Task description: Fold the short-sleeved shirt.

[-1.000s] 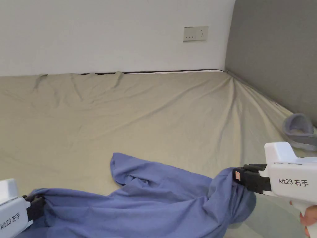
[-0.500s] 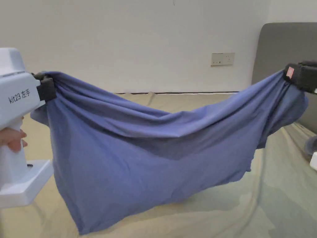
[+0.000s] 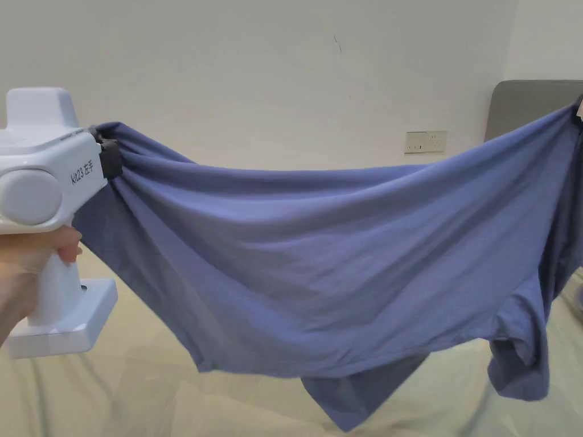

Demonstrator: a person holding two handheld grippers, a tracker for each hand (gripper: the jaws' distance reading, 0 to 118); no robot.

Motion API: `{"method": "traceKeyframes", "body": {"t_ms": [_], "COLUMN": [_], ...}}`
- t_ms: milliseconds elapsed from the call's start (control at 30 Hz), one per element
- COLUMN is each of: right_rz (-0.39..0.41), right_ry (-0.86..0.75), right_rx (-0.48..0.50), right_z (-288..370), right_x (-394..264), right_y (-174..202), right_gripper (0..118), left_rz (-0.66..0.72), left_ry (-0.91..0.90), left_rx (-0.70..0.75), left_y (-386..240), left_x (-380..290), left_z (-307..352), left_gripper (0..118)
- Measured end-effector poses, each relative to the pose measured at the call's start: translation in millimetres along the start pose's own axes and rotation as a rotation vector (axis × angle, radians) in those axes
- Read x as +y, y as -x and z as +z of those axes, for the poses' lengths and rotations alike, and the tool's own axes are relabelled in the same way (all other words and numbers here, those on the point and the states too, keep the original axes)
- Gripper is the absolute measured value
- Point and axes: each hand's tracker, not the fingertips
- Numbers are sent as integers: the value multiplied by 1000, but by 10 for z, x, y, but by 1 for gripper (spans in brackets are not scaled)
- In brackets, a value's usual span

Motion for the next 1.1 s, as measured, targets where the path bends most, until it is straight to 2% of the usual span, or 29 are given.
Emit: {"method": "traceKeyframes", "body": {"t_ms": [33, 67, 100, 133, 233, 300, 367, 500, 533, 567, 633, 667, 767, 800, 833, 867, 900, 933, 967, 1033, 1067, 1100], "right_rz": [56, 26, 77, 46, 25, -33, -42, -21, 18, 22, 0, -37, -4, -21, 34, -40, -75, -17, -140, -92, -121, -60], "right_ry": [-41, -2, -35, -12, -13, 5, -12, -39, -63, -75, -81, -62, -81, -72, -112, -36, -29, -71, 16, 1, 38, 12], "right_rx": [0, -8, -23, -18, -24, -33, -32, -33, -47, -53, -52, -57, -57, -58, -39, -25, -35, -9, -13, 0, -9, 5], "right_z": [-10, -39, -60, -117, -361, -582, -834, -1358, -1505, -1649, -1905, -2024, -2211, -2231, -2217, -2224, -2209, -2170, -2129, -1997, -1898, -1785], "right_x": [18, -32, -13, -50, -127, -206, -273, -396, -417, -451, -555, -636, -829, -921, -962, -1093, -1166, -1166, -1290, -1316, -1378, -1359], "right_y": [7, 10, 29, 39, 21, -1, 2, -6, -6, -20, -77, -102, -117, -124, -108, -123, -123, -125, -110, -96, -79, -39], "right_gripper": [3, 3, 3, 3, 3, 3, 3, 3, 3, 3, 3, 3, 3, 3, 3, 3, 3, 3, 3, 3, 3, 3], "left_rz": [8, 10, 13, -7, -85, -60, 16, -65, -78, -83, -65, -31, -38, -60, -71, -73, -78, -79, -84, -70, -67, -64], "left_ry": [15, 18, 20, 21, 31, 47, 68, 45, 37, 41, 34, 19, 21, 36, 41, 42, 41, 46, 64, 78, 86, 83], "left_rx": [-3, -9, 2, 7, 45, 38, 7, 17, 17, 15, 11, 4, -3, -9, -12, -7, -24, -17, -23, -45, -63, -58], "left_y": [15, 26, -2, -26, -143, -195, -241, -427, -476, -514, -566, -581, -637, -652, -665, -677, -663, -676, -665, -587, -538, -506], "left_x": [-10, -31, -33, -57, -149, -212, -257, -314, -331, -338, -360, -381, -472, -518, -572, -634, -694, -750, -792, -892, -936, -978], "left_z": [-30, -65, -72, -114, -285, -455, -672, -1187, -1348, -1506, -1751, -1858, -2095, -2126, -2153, -2144, -2119, -2073, -2025, -1854, -1736, -1615], "left_gripper": [1, 1, 1, 1, 1, 1, 1, 1, 1, 1, 1, 1, 1, 1, 0, 0, 1, 1, 1, 1, 1, 1]}}
